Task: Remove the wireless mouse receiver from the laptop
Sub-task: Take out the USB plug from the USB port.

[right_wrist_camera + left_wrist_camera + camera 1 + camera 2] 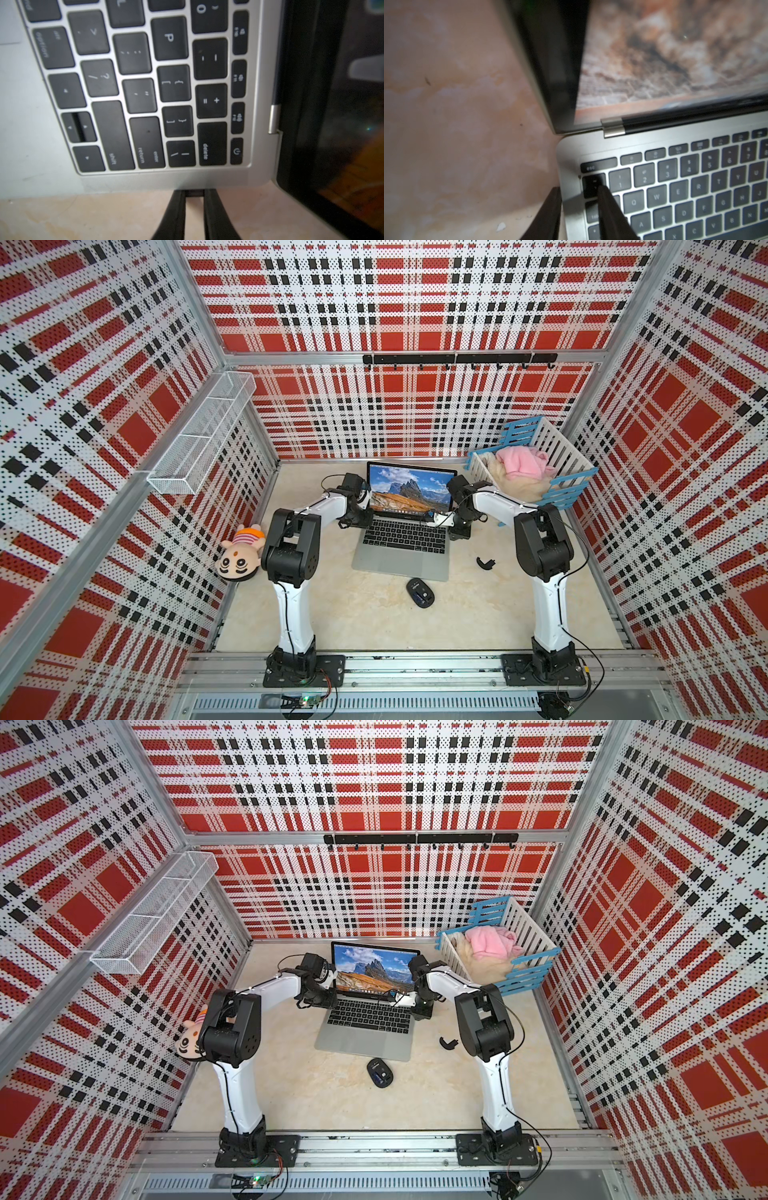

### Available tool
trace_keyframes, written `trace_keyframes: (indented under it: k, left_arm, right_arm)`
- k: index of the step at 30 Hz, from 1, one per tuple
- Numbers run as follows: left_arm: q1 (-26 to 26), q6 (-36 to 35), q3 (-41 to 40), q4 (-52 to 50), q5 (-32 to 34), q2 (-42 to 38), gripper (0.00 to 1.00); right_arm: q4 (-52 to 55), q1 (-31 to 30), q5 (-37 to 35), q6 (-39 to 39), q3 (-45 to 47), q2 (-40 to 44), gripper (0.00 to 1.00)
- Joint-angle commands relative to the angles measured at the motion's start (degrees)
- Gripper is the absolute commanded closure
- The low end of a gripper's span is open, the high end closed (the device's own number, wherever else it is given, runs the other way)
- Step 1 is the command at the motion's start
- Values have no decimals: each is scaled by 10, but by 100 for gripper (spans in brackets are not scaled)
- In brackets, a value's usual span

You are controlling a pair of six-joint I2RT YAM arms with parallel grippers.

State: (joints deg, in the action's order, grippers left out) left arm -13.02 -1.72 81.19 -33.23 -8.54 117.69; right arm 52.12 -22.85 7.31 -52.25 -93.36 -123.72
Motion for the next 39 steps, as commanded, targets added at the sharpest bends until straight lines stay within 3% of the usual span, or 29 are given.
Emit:
trace_keyframes:
  k: [1, 5, 11, 39]
  left_arm:
    - [-7, -6, -27, -70, 49, 41, 67]
    - [-31, -5, -24, -80, 85, 51, 67]
    - [-36, -4, -22, -88, 114, 55, 67]
    - [-33, -4, -17, -90, 98, 47, 67]
  right_arm:
    - [-40, -13, -9, -6, 30, -27, 81]
    - [-28, -3, -32, -13, 33, -26, 86]
    - [-24, 16, -41, -16, 47, -5, 85]
    - [-40, 47, -66, -23, 127, 79, 84]
